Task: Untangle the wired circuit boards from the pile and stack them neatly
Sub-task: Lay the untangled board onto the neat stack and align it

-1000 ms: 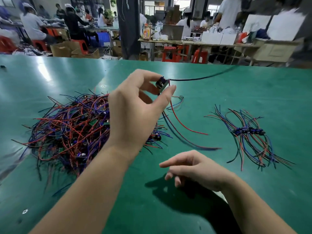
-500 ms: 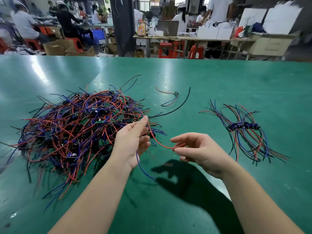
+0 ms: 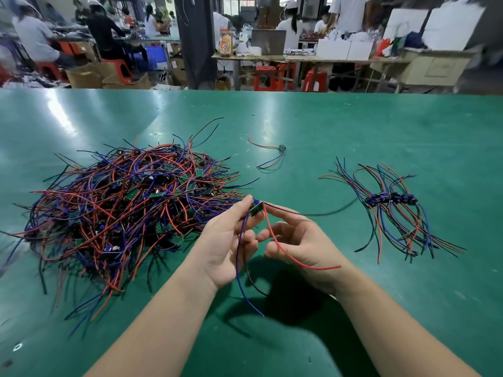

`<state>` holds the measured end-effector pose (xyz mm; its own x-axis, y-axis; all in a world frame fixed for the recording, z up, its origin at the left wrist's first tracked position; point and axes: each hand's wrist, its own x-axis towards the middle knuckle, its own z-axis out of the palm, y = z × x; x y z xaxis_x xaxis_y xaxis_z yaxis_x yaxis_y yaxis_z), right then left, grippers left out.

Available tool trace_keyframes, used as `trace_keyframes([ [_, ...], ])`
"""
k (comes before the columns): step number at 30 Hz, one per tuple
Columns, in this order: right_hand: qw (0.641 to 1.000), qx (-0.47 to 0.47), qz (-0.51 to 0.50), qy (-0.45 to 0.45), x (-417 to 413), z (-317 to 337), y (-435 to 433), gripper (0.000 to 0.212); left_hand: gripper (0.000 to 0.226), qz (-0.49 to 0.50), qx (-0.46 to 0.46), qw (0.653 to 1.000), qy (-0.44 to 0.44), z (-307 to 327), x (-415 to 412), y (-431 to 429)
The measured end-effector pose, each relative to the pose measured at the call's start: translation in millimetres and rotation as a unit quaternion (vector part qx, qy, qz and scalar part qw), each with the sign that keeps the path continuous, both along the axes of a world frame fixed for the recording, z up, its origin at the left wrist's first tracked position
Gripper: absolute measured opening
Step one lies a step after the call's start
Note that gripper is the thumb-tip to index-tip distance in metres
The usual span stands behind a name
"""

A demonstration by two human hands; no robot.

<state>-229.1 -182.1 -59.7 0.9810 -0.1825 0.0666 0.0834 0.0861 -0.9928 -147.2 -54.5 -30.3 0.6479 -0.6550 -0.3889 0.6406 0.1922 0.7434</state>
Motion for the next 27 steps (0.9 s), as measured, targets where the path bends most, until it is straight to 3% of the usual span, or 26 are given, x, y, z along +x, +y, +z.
trace_keyframes([
  [4, 0.996, 0.09, -0.003, -0.018, 0, 0, 1, 0.053, 0.022, -0.01, -0.018, 1.0, -0.002, -1, 0, 0],
  [7, 0.97, 0.237, -0.057, -0.008, 1, 4, 2, 0.022, 0.026, -0.029, -0.019, 0.999, -0.022, -2, 0, 2],
  [9, 0.956, 0.275, -0.101, 0.009, 3, 7, -1, 0.012, 0.026, -0.049, -0.002, 0.998, -0.047, -3, -2, 2],
  [17, 0.925, 0.321, -0.165, 0.118, 1, 9, -9, 0.017, 0.04, -0.089, 0.026, 0.976, -0.198, -11, -12, -3],
  [21, 0.908, 0.331, -0.207, 0.153, 2, 11, -14, 0.015, 0.028, -0.044, 0.046, 0.958, -0.28, -19, -12, -4],
  [27, 0.925, 0.31, -0.139, 0.172, -1, 14, -14, 0.014, 0.019, -0.068, 0.022, 0.968, -0.24, -18, -13, -4],
])
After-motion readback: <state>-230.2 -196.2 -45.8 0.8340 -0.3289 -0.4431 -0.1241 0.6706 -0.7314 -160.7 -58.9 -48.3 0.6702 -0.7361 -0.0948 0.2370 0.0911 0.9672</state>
